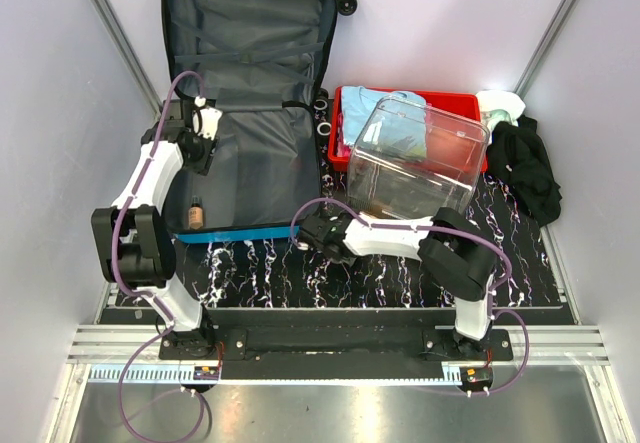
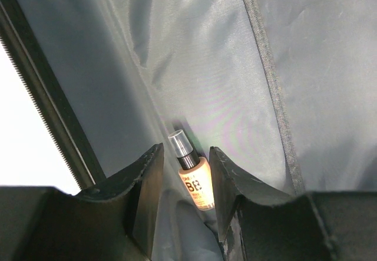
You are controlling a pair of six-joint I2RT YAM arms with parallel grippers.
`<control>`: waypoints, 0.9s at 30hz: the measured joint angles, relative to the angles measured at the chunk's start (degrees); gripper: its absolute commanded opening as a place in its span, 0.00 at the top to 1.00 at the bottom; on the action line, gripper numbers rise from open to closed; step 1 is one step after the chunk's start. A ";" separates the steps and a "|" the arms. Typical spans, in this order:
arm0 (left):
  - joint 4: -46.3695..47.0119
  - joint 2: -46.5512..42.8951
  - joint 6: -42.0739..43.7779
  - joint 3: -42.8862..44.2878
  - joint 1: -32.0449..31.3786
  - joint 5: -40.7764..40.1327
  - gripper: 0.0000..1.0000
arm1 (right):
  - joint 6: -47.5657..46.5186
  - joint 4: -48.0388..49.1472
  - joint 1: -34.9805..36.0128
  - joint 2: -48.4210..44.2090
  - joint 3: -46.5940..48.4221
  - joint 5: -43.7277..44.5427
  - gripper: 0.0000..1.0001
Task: Open, take out, and arrange the luggage
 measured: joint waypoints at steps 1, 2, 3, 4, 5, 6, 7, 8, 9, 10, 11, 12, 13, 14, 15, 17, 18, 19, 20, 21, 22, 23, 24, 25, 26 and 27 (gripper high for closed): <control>0.00 -0.15 0.00 0.00 0.02 0.00 0.58 | -0.94 0.39 -0.20 -0.17 -0.15 -0.02 1.00; -0.02 -0.37 0.00 0.00 0.04 0.02 0.59 | -2.25 1.05 -0.44 -0.48 -0.46 0.00 1.00; 0.00 -0.52 0.00 0.00 0.04 0.02 0.58 | -3.06 1.36 -0.63 -0.68 -0.59 -0.02 1.00; 0.02 -0.68 0.00 0.00 0.04 0.02 0.58 | -4.35 2.10 -0.87 -0.98 -0.94 0.00 1.00; 0.00 -0.74 0.00 0.00 0.04 0.04 0.58 | -5.22 2.73 -1.14 -1.29 -1.36 -0.02 1.00; 0.02 -0.83 0.00 0.00 0.04 0.07 0.58 | -5.86 3.21 -1.36 -1.55 -1.70 -0.02 1.00; 0.02 -0.85 0.00 0.00 0.04 0.09 0.58 | -6.73 3.91 -1.68 -1.95 -2.21 -0.02 1.00; 0.00 -0.85 0.02 0.00 0.04 0.11 0.58 | -7.26 4.33 -1.97 -2.40 -2.64 -0.11 1.00; 0.00 -0.85 0.00 0.00 0.07 0.15 0.58 | -7.54 4.92 -2.19 -2.84 -3.08 -0.22 1.00; -0.02 -0.85 0.00 0.00 0.07 0.20 0.58 | -7.80 5.29 -2.29 -3.17 -3.39 -0.28 1.00; -0.02 -0.85 0.00 0.00 0.09 0.22 0.58 | -8.37 5.95 -2.47 -3.54 -3.85 -0.31 1.00; 0.00 -0.85 0.00 0.00 0.09 0.24 0.58 | -9.03 6.54 -2.62 -3.67 -4.15 -0.24 1.00; -0.02 -0.85 0.00 0.00 0.09 0.24 0.58 | -9.64 7.02 -2.73 -3.78 -4.35 -0.11 1.00; -0.07 -0.85 0.00 0.00 0.09 0.26 0.58 | -10.27 7.37 -2.84 -3.78 -4.46 0.02 1.00; -0.09 -0.87 0.00 0.00 0.09 0.33 0.58 | -10.80 7.56 -2.89 -3.82 -4.46 0.15 1.00; -0.20 -0.98 0.00 0.00 0.09 0.55 0.58 | -11.32 7.80 -2.89 -3.89 -4.46 0.39 1.00; -0.24 -1.11 0.00 0.00 0.09 0.63 0.58 | -11.39 7.78 -2.89 -3.91 -4.46 0.42 1.00; -0.26 -1.22 0.00 0.00 0.09 0.68 0.58 | -11.39 7.78 -2.84 -3.93 -4.46 0.42 0.99; -0.31 -1.40 0.00 0.00 0.09 0.81 0.58 | -11.30 7.69 -2.73 -4.02 -4.46 0.42 0.96; -0.37 -1.66 0.00 0.00 0.11 0.94 0.57 | -10.93 7.41 -2.29 -4.20 -4.37 0.46 0.86; -0.37 -1.92 0.00 -0.04 0.11 1.07 0.57 | -10.54 7.08 -1.92 -4.44 -4.15 0.66 0.79; -0.37 -2.19 -0.02 -0.11 0.11 1.20 0.57 | -9.79 6.45 -1.29 -4.92 -3.50 0.72 0.72; -0.39 -2.60 -0.07 -0.28 0.11 1.38 0.56 | -9.01 5.75 -0.48 -5.73 -2.40 0.26 0.51; -0.50 -3.02 -0.26 -0.42 0.11 1.62 0.55 | -8.02 4.66 0.48 -6.95 -0.87 -1.40 0.40; -0.57 -3.48 -0.37 -0.66 0.11 1.88 0.54 | -6.86 3.58 1.49 -8.39 1.01 -3.54 0.25; -0.76 -4.00 -0.50 -0.83 0.11 2.12 0.51 | -5.97 2.71 2.56 -9.90 3.28 -6.10 0.12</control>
